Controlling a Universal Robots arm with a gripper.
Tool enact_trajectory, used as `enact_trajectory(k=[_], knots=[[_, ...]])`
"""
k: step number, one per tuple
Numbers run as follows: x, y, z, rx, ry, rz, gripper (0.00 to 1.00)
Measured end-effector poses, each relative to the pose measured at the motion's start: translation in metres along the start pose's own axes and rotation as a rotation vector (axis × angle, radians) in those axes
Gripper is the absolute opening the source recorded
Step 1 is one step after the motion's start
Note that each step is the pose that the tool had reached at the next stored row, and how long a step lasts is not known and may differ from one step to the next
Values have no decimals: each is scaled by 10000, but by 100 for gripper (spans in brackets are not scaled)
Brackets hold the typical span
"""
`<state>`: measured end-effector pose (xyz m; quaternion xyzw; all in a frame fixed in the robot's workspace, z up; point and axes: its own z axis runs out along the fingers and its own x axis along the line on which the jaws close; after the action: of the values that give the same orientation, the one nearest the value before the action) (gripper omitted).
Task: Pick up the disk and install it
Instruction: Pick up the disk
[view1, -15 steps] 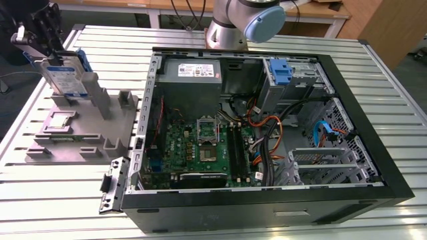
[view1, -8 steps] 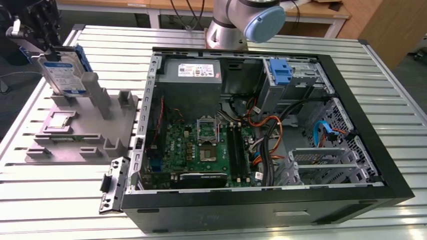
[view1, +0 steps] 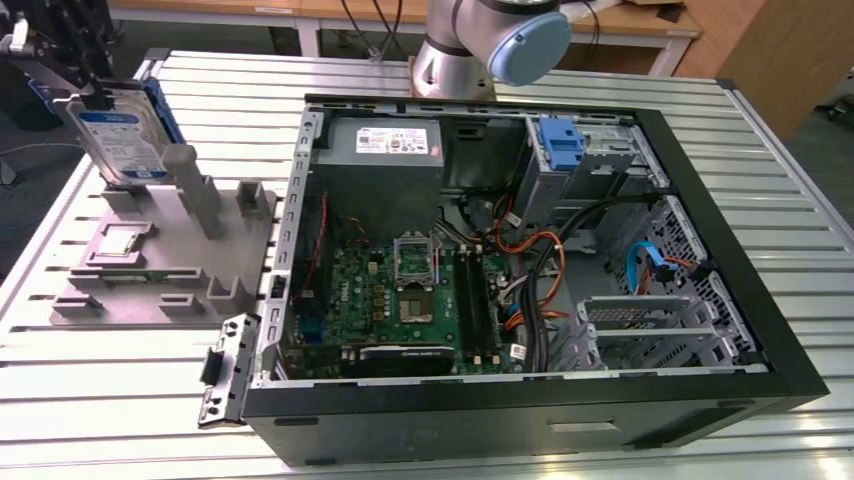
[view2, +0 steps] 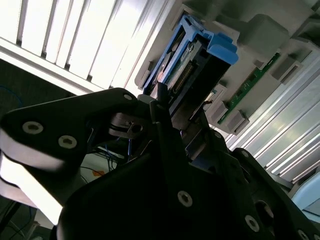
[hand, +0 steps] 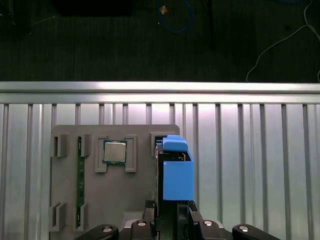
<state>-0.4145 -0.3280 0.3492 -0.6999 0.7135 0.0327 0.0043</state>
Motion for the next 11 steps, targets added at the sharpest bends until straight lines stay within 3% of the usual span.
enact_trajectory(k=[3, 11], knots=[[-3, 2, -56, 0, 0, 0, 35], [-3, 3, -63, 0, -1, 0, 35]])
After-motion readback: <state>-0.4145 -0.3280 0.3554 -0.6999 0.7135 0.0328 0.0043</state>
